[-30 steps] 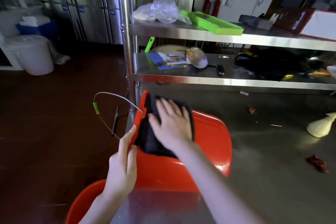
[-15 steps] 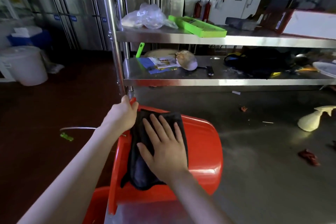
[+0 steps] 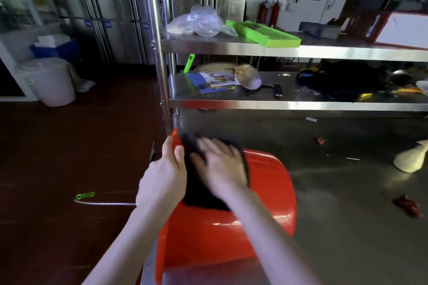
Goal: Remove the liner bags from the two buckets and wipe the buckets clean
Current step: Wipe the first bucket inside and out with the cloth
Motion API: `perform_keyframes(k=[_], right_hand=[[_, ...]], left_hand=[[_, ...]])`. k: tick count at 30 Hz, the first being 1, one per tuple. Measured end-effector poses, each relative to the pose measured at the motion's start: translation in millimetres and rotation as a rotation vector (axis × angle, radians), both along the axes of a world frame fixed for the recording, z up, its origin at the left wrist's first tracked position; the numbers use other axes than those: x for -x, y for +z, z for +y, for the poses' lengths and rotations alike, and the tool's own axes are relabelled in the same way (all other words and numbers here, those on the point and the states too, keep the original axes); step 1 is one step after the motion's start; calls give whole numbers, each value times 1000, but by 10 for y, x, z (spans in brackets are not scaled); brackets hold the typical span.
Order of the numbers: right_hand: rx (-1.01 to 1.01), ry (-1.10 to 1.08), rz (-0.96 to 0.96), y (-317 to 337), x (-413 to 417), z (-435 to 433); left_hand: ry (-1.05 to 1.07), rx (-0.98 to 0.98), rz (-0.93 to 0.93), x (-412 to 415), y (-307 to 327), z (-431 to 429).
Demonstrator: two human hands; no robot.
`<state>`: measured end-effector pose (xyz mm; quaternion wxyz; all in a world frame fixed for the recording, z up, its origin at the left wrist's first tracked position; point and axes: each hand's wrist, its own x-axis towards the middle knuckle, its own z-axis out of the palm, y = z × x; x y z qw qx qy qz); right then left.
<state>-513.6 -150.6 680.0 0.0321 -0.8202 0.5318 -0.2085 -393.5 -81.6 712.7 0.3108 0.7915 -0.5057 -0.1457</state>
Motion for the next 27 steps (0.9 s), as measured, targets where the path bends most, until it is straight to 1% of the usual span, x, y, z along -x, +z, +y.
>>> perform_keyframes(k=[2,4,6,8,11,13,14,17,20,22,24,27], right_hand=[[-17,154,-3,36,-246,150],[-16,181,8,52,-143,136],[31,106,46,-6,169,59],[-6,-46,71,-97,590,-88],[-228,-248,-16,-205,1173,-291],[-362,-288,-76,-205,1299,-396],[-379,-292,-66,-183,1255,-431],[-269,-210,13,-54,761,-440],[-120,34,27,54,57,-204],[-51,163,21,95,-202,-16],[-39,191,19,110,-148,-11],[10,77,68,47,240,-154]], left_hand=[[10,9,34,-27,3,9],[5,21,56,-62,-8,26],[-6,36,59,-85,-41,57],[-12,76,58,-71,-97,124],[3,142,18,-29,-197,278],[32,148,2,-21,-239,332],[40,149,0,-19,-251,332],[49,136,-19,10,-231,268],[64,121,-28,12,-244,191],[57,138,5,-6,-245,170],[30,180,13,-11,-262,162],[-21,233,-21,35,-327,196]])
